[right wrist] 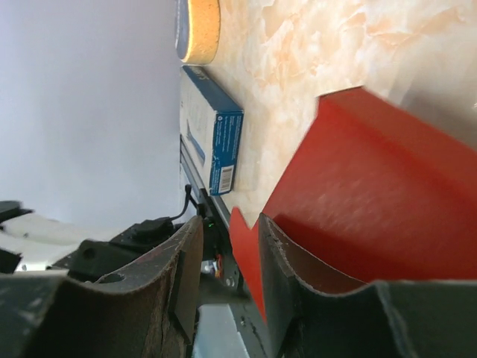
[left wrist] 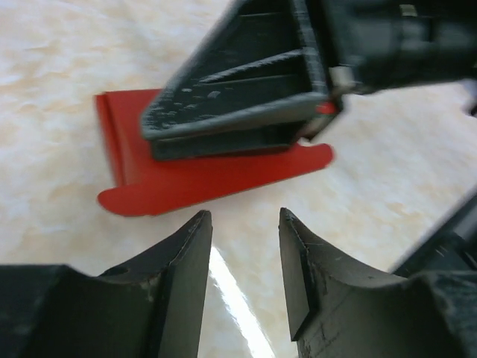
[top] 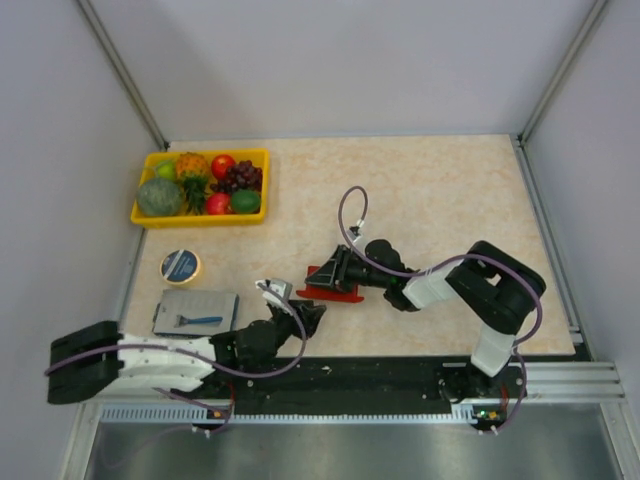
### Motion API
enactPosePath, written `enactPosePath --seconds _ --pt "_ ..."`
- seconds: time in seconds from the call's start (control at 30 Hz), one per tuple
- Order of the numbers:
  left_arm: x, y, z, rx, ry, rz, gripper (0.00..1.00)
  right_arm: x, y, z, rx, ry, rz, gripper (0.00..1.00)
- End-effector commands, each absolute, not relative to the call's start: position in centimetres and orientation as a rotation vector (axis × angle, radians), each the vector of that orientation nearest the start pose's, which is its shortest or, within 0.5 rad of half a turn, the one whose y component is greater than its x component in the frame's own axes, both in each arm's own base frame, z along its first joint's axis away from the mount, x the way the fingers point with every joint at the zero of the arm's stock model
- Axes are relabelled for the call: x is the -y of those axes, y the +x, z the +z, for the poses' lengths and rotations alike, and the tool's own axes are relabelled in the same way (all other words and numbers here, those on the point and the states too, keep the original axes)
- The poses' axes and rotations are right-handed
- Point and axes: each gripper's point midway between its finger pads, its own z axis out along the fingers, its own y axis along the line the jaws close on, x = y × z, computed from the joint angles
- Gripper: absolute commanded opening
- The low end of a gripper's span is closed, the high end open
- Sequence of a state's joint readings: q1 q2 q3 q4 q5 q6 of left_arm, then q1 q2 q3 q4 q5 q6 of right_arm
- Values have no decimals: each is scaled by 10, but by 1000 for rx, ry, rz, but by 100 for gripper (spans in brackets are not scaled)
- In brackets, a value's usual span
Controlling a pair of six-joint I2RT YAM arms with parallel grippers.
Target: Fold the paper box
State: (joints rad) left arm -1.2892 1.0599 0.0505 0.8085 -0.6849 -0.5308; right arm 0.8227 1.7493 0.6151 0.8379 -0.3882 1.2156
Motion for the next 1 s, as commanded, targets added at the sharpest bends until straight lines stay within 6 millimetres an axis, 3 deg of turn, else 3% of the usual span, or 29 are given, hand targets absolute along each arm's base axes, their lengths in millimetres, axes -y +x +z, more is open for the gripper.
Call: enactPosePath --seconds 0.0,0.03,0.07,0.17,0.2,0.27,0.3,0.37,0.4,0.43,0.47,0.5,0.57,0.6,0.63,0.73,0.8,0.87,0.9,0.97 --pt "247 117 74 -1970 371 -915 46 -387 228 94 -2209 99 1646 35" --pt "238 104 61 -2049 441 -900 46 -387 228 93 -2214 97 1653 35" --pt "240 99 84 -2008 389 -1011 45 -386 229 92 -2212 101 1655 35" --pt "228 94 112 -1958 318 -1106 39 -381 229 88 -2209 94 1643 35" --pt "226 97 134 -1917 276 -1134 39 -379 228 84 -2216 83 1628 35" --pt "217 110 152 -1892 199 -1082 39 -374 228 80 -2219 80 1617 35" --pt "215 118 175 -1863 162 -1069 40 -371 230 77 -2218 81 1611 35" --pt "219 130 172 -1909 206 -933 40 -366 230 72 -2225 76 1601 35" --pt "221 141 186 -1907 182 -902 40 -362 234 68 -2223 70 1585 35" --pt "226 151 172 -1968 209 -814 39 -360 232 64 -2234 59 1584 34" --pt "230 158 176 -1981 216 -810 37 -359 232 64 -2231 49 1585 34" --pt "236 172 179 -1977 197 -869 35 -357 232 63 -2228 33 1576 34" --pt "243 185 158 -2027 203 -925 24 -354 231 60 -2250 14 1556 34" --pt "243 197 163 -2009 184 -977 22 -353 231 59 -2247 -12 1539 34" --pt "242 204 155 -2033 167 -962 21 -351 232 59 -2249 -17 1527 34" --pt "235 220 144 -2053 106 -935 26 -352 232 64 -2250 -59 1505 34" --pt "229 231 142 -2073 75 -901 37 -349 231 67 -2261 -81 1482 34" --pt "228 234 135 -2109 76 -899 41 -346 233 77 -2250 -90 1452 34" --pt "226 237 133 -2118 68 -898 43 -340 231 69 -2301 -91 1392 34" --pt "233 236 123 -2156 96 -935 43 -339 232 73 -2318 -104 1361 35"
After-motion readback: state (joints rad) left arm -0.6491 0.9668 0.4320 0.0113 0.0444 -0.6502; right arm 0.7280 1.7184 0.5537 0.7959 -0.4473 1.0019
